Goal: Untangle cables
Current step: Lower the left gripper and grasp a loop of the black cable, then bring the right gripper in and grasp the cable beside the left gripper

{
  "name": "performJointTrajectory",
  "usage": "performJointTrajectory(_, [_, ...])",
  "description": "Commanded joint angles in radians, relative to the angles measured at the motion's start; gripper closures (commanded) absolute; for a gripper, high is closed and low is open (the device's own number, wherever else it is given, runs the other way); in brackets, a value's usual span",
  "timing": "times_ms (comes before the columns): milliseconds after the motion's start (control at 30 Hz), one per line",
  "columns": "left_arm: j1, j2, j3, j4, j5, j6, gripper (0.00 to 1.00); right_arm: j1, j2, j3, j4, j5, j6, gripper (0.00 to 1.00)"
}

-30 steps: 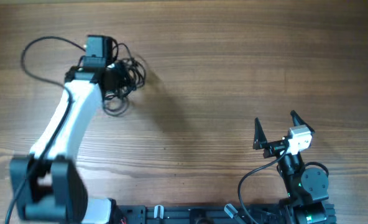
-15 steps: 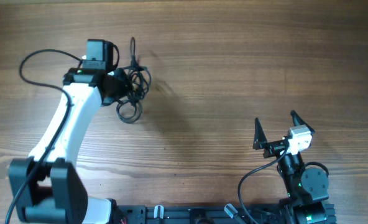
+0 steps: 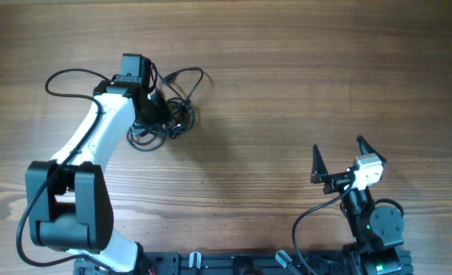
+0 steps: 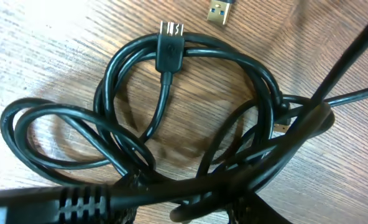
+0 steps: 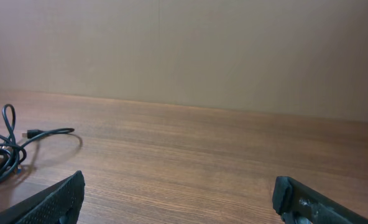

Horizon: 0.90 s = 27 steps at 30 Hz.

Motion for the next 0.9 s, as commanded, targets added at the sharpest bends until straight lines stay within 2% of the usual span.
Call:
performJointTrajectory(0, [-0.002,0.006,-0.008,0.008,0.004,0.076,0.52,0.002,-0.005,-0.001,0.003,0.017,-0.010,0.00])
performJointTrajectory(133, [-0.006,0.006,-0.013,0.015,0.005,0.097,0.52,0.002,-0.005,-0.001,0.003,0.017,-0.011,0.00])
performJointTrajectory(367, [-0.006,0.006,-0.083,0.078,0.004,0.097,0.60,0.002,-0.005,-0.001,0.002,0.006,0.021,0.00])
performJointTrajectory(400, [-0.005,0.006,-0.083,0.079,0.004,0.097,0.64,0.002,-0.005,-0.001,0.002,-0.004,0.063,0.00])
performJointTrajectory(467, [-0.005,0.005,-0.083,0.088,0.005,0.097,0.79,0.002,-0.005,-0.001,0.002,-0.041,0.151,0.00])
performJointTrajectory(500, [-0.005,0.004,-0.079,0.084,0.005,0.097,0.92,0.002,-0.005,-0.001,0.003,-0.073,0.201,0.00])
performJointTrajectory(533, [-0.003,-0.001,-0.075,0.080,0.005,0.097,0.96,0.002,-0.005,-0.001,0.003,-0.105,0.245,0.01])
performJointTrajectory(600, [-0.002,-0.028,-0.069,0.080,0.006,0.097,0.96,0.002,-0.005,0.014,-0.010,-0.174,0.316,0.00])
performJointTrajectory(733, [-0.002,-0.130,-0.053,0.083,0.010,0.097,0.96,0.002,0.026,0.138,-0.076,-0.194,0.328,0.00])
performJointTrajectory(867, [-0.001,-0.233,-0.052,0.092,0.151,0.097,0.96,0.002,0.180,0.362,-0.169,-0.198,0.327,0.00])
